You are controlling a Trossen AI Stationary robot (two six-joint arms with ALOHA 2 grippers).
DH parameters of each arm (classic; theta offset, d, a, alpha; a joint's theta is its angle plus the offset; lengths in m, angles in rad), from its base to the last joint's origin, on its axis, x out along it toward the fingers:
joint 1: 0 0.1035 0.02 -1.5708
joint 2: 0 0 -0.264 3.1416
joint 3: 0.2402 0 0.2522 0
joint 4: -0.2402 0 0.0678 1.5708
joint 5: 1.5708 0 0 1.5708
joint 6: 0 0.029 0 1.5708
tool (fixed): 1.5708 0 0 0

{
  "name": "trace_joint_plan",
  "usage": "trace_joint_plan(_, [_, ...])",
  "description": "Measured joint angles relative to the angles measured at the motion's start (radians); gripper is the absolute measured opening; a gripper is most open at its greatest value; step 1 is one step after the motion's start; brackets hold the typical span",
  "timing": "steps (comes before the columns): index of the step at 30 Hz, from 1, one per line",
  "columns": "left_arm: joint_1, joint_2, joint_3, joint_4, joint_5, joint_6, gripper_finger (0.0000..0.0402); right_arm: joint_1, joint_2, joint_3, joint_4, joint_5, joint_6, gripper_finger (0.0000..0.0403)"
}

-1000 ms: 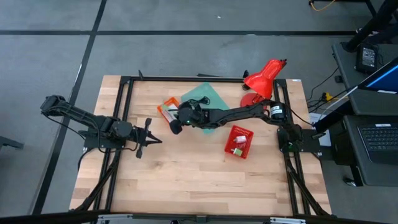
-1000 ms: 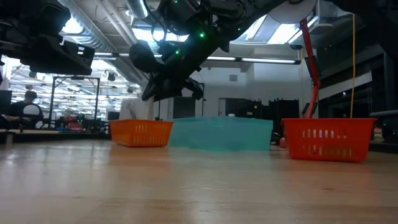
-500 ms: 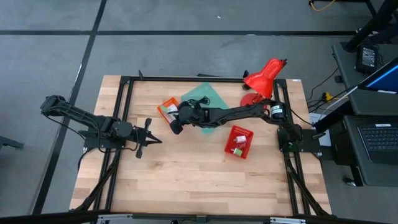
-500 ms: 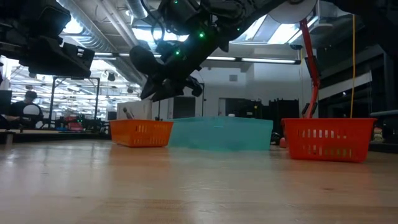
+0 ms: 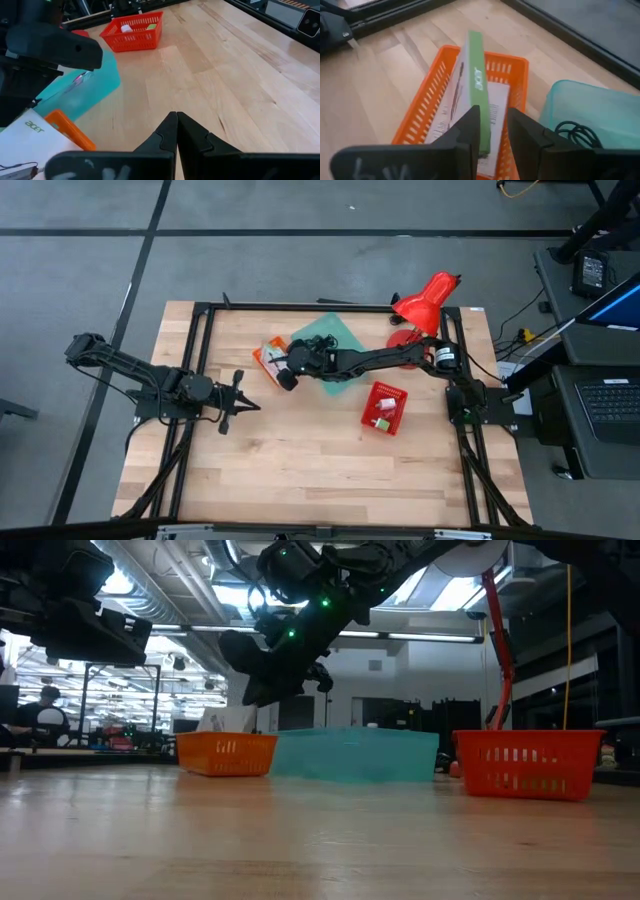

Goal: Pick and place items into bin
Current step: Put the white card reader box into the orange bin, then return to Home Position

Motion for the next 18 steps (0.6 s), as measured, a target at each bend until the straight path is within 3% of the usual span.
trace_joint_plan(10, [0.0, 0.0, 0.0, -0.006, -0.007, 0.023, 0.0002, -0.004, 0.001, 0.005, -0.002, 0.001, -0.036, 0.0084])
trace_joint_plan(18, [0.0, -0.003, 0.0, -0.006, -0.028, 0.05, 0.0002, 0.058, 0.002, 0.116, -0.089, 0.006, -0.161, 0.0061])
